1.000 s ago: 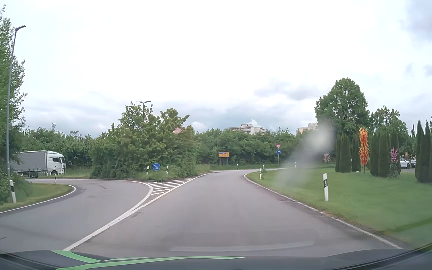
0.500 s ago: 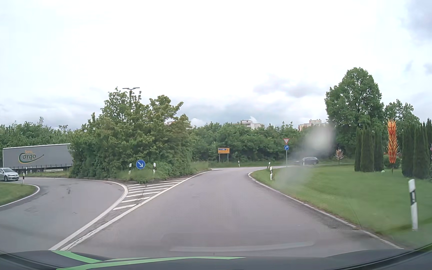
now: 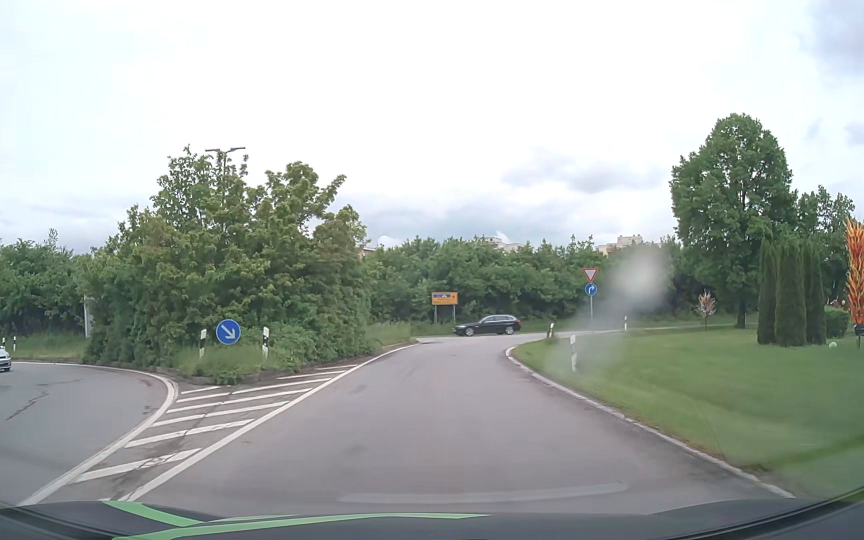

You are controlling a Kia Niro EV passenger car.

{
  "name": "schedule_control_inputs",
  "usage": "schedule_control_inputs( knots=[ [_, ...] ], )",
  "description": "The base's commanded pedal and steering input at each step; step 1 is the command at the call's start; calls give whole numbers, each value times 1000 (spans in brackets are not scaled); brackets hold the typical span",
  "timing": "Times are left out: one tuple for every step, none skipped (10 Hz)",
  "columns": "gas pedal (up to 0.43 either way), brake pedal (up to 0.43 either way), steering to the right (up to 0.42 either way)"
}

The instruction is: Follow the waypoints while adhering to traffic rules and regulations

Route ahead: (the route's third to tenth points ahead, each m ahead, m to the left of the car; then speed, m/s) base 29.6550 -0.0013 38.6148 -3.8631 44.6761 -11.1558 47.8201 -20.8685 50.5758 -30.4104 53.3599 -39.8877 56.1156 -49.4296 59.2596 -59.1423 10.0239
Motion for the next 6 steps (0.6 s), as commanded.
schedule_control_inputs(
  knots=[
    [0,0,8],
    [0,0,9],
    [0,0,10],
    [0,0,10],
    [0,18,11],
    [0,49,12]
  ],
)
